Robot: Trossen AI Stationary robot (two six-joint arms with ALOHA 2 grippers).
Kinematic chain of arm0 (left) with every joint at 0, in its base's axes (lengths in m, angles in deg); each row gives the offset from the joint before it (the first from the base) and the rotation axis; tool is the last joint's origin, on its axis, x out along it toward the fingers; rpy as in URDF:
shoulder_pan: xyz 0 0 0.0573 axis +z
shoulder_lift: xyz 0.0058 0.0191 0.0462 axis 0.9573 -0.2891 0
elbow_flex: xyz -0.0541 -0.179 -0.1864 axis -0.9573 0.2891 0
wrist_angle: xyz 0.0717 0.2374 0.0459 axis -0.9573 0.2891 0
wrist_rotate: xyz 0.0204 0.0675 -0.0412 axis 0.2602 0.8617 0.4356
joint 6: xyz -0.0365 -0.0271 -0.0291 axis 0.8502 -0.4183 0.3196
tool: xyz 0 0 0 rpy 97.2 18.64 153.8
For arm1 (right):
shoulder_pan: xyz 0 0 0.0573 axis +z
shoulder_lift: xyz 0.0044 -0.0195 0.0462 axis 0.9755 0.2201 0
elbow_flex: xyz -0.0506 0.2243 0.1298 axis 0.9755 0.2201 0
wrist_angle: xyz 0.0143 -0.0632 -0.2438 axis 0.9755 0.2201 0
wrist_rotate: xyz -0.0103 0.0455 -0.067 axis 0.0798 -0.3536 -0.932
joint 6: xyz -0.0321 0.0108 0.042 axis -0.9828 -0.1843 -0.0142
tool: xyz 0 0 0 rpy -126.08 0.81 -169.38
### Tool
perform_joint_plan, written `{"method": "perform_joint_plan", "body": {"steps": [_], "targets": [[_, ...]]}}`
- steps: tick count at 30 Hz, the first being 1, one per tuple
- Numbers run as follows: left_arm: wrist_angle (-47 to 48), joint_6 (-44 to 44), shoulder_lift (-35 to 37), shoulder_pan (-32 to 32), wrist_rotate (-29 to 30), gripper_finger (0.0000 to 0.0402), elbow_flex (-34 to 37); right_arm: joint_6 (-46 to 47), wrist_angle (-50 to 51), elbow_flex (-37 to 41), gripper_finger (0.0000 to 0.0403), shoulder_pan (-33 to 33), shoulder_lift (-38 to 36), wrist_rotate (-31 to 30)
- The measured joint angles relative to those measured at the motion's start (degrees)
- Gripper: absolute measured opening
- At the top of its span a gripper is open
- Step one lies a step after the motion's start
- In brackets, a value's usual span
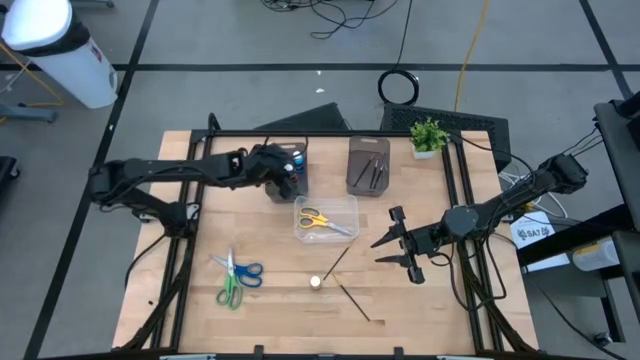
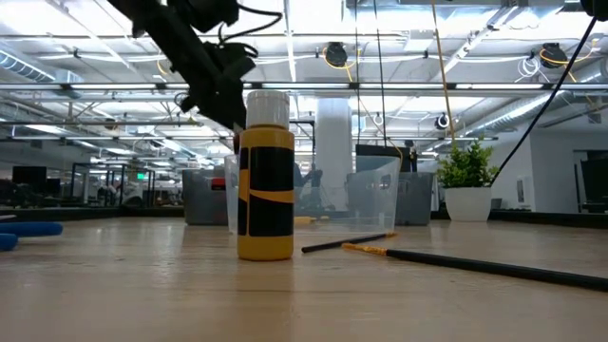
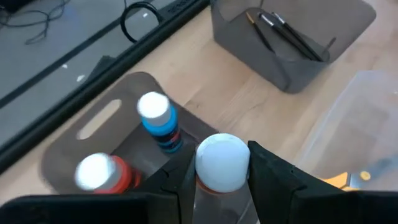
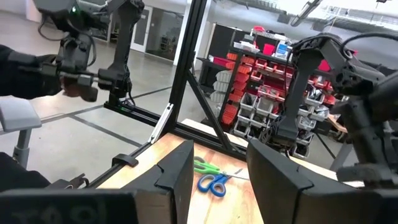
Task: Pick & Place Paint Supplies
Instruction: Put the orange paint bottle into the left black bin
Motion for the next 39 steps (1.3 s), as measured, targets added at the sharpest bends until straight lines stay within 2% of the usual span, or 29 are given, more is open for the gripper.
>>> {"method": "perform_joint_plan", "body": {"steps": [12, 19, 28, 39], "targets": [[-2.7, 1.4, -7.7, 0.0, -1.8, 0.0124, 0.0, -0.1, 0.0, 0.0, 0.0134, 0.0, 0.0, 0.0], [-5.7, 1.6, -10.7, 0.0, -4.5, 0.0124, 0.0, -0.1, 0.0, 0.0, 0.0134, 0.0, 0.0, -0.1], [-6.4, 1.3, -12.4, 0.0, -4.6, 0.0127, -0.1, -0.1, 0.0, 0.0, 0.0134, 0.0, 0.0, -2.9], [-5.6, -0.4, -12.1, -0.1, -4.7, 0.0221, 0.0, 0.0, 0.1, 0.0, 0.0134, 0.0, 0.0, -2.8]]}}
